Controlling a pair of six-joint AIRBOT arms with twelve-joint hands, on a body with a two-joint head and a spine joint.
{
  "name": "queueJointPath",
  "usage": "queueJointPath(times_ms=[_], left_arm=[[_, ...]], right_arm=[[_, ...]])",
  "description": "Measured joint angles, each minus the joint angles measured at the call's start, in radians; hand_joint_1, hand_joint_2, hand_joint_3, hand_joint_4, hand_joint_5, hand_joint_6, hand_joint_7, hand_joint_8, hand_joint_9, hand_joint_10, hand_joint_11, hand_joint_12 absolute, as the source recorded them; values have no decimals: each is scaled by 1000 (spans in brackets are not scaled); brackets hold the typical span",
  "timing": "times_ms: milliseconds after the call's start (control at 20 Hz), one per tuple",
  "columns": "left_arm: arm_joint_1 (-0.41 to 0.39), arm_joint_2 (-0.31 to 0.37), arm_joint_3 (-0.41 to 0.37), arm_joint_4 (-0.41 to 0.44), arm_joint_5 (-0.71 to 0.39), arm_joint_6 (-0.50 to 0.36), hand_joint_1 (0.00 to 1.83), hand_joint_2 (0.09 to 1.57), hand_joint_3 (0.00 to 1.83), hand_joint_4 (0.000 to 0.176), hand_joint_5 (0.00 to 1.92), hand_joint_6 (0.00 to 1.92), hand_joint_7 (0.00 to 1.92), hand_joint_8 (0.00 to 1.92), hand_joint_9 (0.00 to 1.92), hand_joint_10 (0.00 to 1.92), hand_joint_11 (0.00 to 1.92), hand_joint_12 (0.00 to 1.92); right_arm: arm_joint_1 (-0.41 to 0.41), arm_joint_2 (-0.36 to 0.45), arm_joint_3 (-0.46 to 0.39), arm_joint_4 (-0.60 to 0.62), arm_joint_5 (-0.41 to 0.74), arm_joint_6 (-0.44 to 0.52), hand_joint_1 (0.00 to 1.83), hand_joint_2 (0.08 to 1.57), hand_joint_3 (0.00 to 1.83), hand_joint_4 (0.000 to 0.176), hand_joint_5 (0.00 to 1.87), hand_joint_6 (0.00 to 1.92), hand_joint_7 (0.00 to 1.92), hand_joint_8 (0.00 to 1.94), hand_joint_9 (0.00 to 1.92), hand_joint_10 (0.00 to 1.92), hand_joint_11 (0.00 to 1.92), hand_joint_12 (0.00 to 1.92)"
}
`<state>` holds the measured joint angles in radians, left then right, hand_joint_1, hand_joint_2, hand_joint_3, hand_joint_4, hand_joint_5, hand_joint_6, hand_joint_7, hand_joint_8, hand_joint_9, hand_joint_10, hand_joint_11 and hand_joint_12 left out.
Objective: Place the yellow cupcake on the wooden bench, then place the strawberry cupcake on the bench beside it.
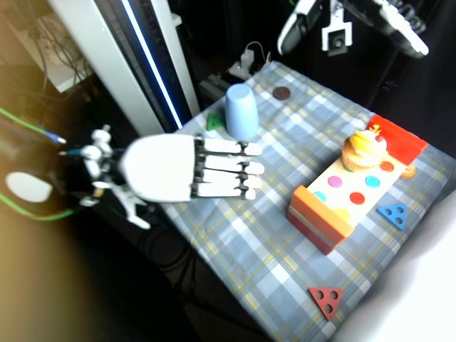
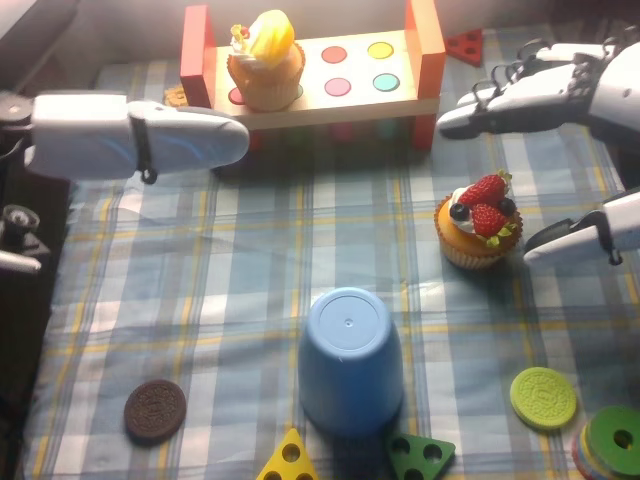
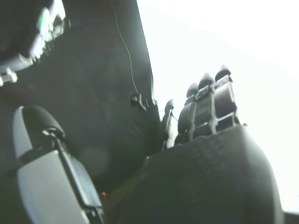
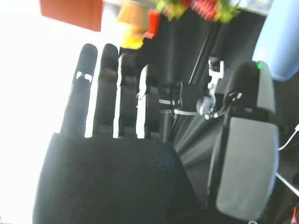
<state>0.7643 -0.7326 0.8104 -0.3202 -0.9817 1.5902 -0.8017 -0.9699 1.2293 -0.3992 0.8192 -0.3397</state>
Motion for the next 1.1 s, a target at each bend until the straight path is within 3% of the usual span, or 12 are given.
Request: queueJointPath(times_ms=[200,300,400,550,650,700,750,800,850,900,950,1100], left_arm=[[34,0,-12,-2,-36,-25,670,669,0,176,0,0,0,0,0,0,0,0],[47,0,-12,-11,-41,-46,645,672,0,176,0,0,0,0,0,0,0,0],[58,0,-12,-13,-45,-55,688,671,0,176,0,0,0,0,0,0,0,0],[83,0,-12,-21,-48,-79,673,670,0,176,0,0,0,0,0,0,0,0],[89,0,-12,-29,-49,-92,686,681,1,176,0,0,0,0,0,0,0,0],[91,0,-11,-32,-58,-97,716,677,0,176,0,0,0,0,0,0,0,0],[90,0,-12,-32,-62,-100,729,678,0,176,0,0,0,0,0,0,0,0],[91,0,-12,-31,-65,-100,731,679,0,176,0,0,0,0,0,0,0,0],[102,0,-12,-32,-74,-102,719,688,4,176,0,0,0,0,0,0,0,0],[110,0,-12,-36,-74,-105,729,697,7,176,0,0,0,0,0,0,0,0],[114,0,-12,-41,-72,-108,745,695,6,176,0,0,0,0,0,0,0,0],[141,0,-12,-55,-87,-135,766,693,4,176,0,0,0,0,0,0,0,0]], right_arm=[[28,-37,24,-52,-45,23,950,841,0,89,506,7,581,19,603,29,177,1100],[29,-55,35,-77,-80,29,971,862,2,18,606,6,791,40,853,114,407,1264],[32,-72,47,-87,-98,32,989,870,0,0,693,4,967,36,816,1018,691,1624],[58,-100,64,-111,-130,40,1347,935,7,0,940,8,1342,202,1144,675,919,1334],[64,-105,69,-116,-131,45,1307,1006,7,0,1125,500,1350,501,1369,359,1064,1096],[64,-108,70,-114,-130,46,1296,1005,0,0,1216,409,1319,559,1410,409,1070,1258],[65,-111,73,-114,-129,47,1279,1001,0,0,1257,522,1312,399,1253,1001,1091,1557],[65,-114,74,-113,-129,49,1274,1000,1,21,1279,481,1287,450,1160,1275,1073,1680],[65,-119,77,-111,-127,49,1227,996,0,0,1294,425,1291,643,1265,1792,1329,1873],[66,-119,78,-111,-126,50,1204,1020,1,0,1221,547,1196,831,1171,1873,1247,1911],[68,-119,78,-113,-129,49,1196,1033,1,0,1182,618,1097,1268,1160,1911,1239,1919],[84,-104,73,-139,-119,69,1248,1104,2,0,1028,717,1013,1132,943,870,688,1310]])
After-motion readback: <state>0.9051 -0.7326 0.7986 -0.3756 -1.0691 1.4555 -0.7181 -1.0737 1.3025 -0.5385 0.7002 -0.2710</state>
